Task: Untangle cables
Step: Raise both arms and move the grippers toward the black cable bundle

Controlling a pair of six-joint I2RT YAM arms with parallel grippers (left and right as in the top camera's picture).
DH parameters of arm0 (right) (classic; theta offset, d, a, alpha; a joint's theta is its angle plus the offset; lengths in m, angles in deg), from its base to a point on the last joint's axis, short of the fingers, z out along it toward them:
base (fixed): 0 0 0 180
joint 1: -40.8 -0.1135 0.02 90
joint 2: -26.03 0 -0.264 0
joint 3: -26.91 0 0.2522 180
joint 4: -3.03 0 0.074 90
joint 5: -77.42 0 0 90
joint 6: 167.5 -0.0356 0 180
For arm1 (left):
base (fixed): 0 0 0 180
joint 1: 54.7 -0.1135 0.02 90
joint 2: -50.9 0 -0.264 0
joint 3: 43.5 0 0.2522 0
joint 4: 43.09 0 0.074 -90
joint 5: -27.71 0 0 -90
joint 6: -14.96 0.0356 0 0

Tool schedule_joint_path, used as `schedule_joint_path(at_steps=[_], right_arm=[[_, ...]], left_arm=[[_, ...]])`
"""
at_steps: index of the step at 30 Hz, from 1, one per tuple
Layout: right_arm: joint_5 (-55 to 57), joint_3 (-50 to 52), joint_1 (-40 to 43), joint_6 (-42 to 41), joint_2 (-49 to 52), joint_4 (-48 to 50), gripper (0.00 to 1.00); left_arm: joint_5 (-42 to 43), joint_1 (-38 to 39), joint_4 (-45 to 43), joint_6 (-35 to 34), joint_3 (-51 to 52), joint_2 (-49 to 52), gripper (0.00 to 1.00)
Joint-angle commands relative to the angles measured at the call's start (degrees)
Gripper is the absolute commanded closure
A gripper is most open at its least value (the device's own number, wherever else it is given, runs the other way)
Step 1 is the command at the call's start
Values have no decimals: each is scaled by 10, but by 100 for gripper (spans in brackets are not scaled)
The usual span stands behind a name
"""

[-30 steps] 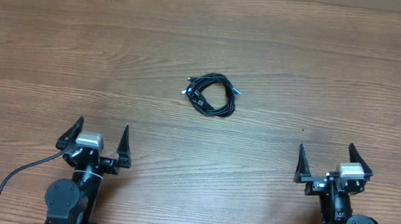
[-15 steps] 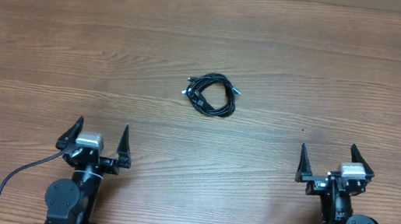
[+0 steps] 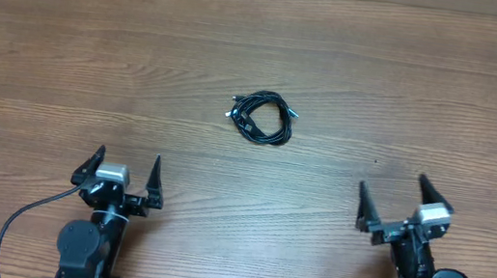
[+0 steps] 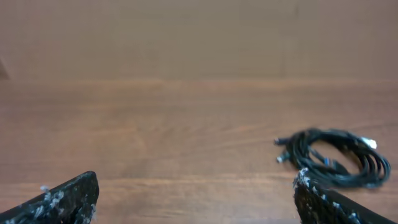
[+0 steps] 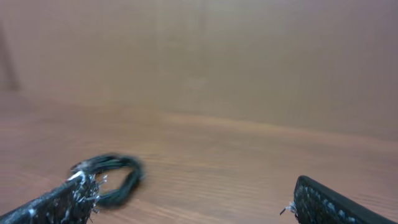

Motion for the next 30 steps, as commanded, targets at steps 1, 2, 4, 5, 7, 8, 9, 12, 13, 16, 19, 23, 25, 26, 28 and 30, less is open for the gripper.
schedule_joint_path(at_steps=[1, 2, 4, 5, 7, 8, 9, 12, 13, 16, 19, 23, 25, 26, 28, 30], right_arm=[[-42, -52, -3, -49, -5, -43, 0], [-33, -66, -3, -69, -5, -61, 0], [-33, -106, -3, -101, -5, -92, 0], [-33, -121, -3, -105, -4, -102, 0], [-32, -173, -3, -105, 7, -125, 0], [-33, -193, -3, -105, 15, -130, 0], [-30, -219, -3, -111, 29, -137, 0], [-14, -291, -3, -151, 79, -159, 0], [-18, -317, -3, -159, 101, -169, 0], [-50, -403, -3, -160, 184, -207, 0], [-93, -464, -3, -160, 250, -243, 0], [-163, -481, -3, -162, 303, -249, 0], [-200, -481, -3, -162, 317, -239, 0], [-226, -482, -3, -160, 325, -221, 0], [-259, -486, -3, -164, 336, -198, 0], [-246, -503, -3, -200, 355, -198, 0]], left_arm=[[54, 4, 47, -22, -30, 40, 0], [61, 4, 76, -23, -50, 54, 0], [64, 4, 151, -23, -109, 85, 0], [64, 4, 172, -23, -129, 94, 0], [64, 4, 223, -23, -190, 123, 0], [64, 4, 241, -23, -219, 137, 0], [65, 4, 256, -23, -253, 154, 0], [68, 4, 297, -15, -346, 192, 0], [68, 4, 311, -13, -376, 203, 0], [69, 4, 350, -21, -490, 249, 0], [85, 4, 381, -30, -570, 286, 0], [135, 4, 412, -30, -617, 298, 0], [146, 4, 396, -36, -617, 298, 0], [155, 4, 386, -39, -617, 300, 0], [165, 4, 372, -38, -620, 304, 0], [124, 4, 387, -38, -629, 314, 0]])
